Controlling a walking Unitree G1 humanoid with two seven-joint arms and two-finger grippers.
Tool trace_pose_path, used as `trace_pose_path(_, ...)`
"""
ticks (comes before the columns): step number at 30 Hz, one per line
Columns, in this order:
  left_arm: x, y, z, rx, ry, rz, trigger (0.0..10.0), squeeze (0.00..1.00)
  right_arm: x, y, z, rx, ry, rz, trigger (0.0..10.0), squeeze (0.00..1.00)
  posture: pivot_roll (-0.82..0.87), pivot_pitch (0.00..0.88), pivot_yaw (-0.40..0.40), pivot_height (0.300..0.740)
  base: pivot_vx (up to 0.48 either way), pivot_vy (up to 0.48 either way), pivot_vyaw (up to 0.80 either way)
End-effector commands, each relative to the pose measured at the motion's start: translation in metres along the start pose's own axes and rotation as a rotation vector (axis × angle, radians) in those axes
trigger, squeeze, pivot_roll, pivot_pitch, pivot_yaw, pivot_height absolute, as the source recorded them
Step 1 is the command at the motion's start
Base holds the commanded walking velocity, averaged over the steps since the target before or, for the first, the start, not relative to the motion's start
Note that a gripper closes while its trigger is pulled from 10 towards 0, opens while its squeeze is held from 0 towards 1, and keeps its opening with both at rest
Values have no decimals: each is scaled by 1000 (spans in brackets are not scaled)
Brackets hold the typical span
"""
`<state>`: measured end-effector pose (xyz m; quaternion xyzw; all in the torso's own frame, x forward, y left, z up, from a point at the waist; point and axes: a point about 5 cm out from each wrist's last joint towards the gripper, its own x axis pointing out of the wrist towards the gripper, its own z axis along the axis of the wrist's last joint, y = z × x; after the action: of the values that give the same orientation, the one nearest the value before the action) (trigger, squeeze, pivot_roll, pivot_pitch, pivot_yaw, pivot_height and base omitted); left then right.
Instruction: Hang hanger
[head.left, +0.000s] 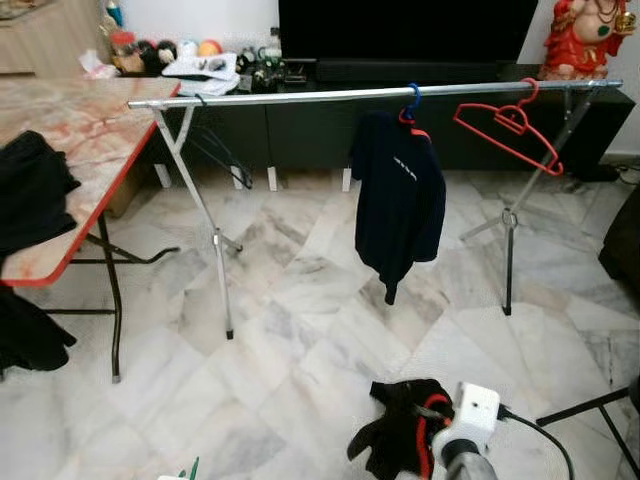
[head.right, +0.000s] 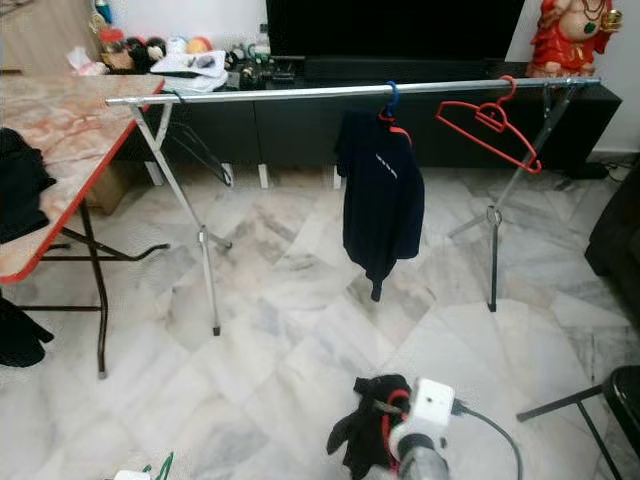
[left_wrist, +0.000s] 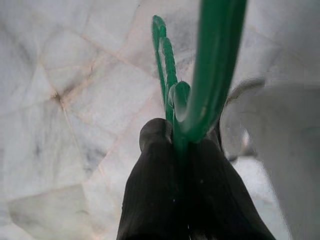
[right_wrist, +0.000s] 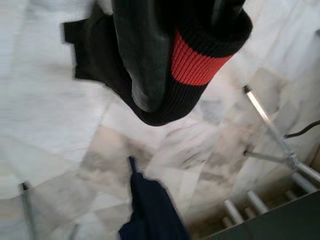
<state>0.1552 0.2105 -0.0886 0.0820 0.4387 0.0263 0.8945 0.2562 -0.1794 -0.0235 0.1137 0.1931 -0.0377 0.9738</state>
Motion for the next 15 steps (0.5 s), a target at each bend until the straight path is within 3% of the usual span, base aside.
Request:
trace_pose_path(1, 1, 2, 4, 31, -17, -6, 10000, 0, 3, 10, 2, -24, 2, 38, 10000, 0, 26, 103, -19, 721, 0, 0, 0)
trace_pose_path(4, 3, 4, 14, 32, -53, -1, 10000, 0, 6, 11, 6, -55, 6, 53, 10000, 0, 30, 105, -19, 721, 0, 0, 0)
trace_pose_path(9, 9, 11, 57, 63, -202, -3, 10000, 0, 18, 17, 26, -147, -5, 103, 10000, 0, 35, 104, -17, 721, 0, 0, 0)
trace_pose_path(10, 9, 11, 57, 63, -202, -3, 10000, 0, 18, 17, 26, -147, -5, 103, 10000, 0, 35, 104, -17, 721, 0, 0, 0)
trace_pose_path(11, 10, 10, 74, 78, -260, -24, 10000, 0, 22, 19, 30, -194, 14, 121, 10000, 0, 33, 105, -15, 721, 0, 0, 0)
trace_pose_path(15, 10, 3, 106, 120, -364, -120, 10000, 0, 28, 23, 37, -348, 64, 157, 10000, 0, 28, 108, -16, 721, 0, 0, 0)
